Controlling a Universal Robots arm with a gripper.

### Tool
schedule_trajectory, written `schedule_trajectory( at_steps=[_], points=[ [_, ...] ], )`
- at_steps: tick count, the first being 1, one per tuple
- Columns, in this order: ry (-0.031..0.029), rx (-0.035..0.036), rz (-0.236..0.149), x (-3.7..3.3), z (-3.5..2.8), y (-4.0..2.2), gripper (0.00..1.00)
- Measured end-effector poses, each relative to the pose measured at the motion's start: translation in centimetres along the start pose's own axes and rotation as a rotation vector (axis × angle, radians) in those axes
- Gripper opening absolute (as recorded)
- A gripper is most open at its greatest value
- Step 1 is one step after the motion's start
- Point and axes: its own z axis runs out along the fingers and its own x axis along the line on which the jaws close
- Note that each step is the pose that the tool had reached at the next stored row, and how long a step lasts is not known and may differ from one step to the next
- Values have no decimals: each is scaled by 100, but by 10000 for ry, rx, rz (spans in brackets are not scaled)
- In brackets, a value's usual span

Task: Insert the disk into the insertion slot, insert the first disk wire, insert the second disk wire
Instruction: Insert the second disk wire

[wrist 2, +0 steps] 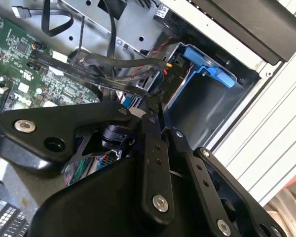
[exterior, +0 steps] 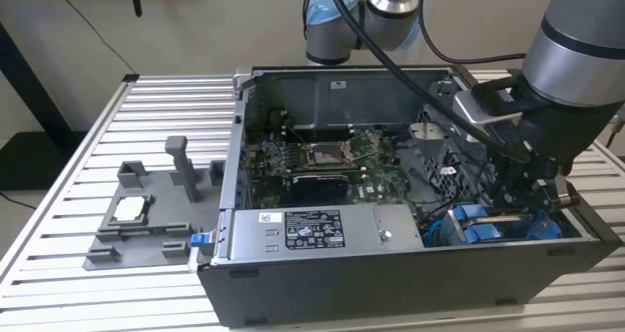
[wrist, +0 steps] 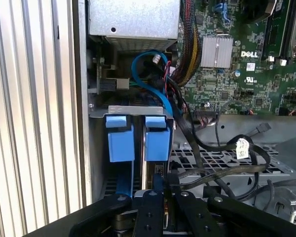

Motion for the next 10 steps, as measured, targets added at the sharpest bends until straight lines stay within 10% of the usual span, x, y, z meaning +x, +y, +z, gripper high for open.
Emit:
schedule_trajectory(
  at_steps=[10],
  points=[
    [-1, 3, 30, 4, 51, -10, 16]
  ],
)
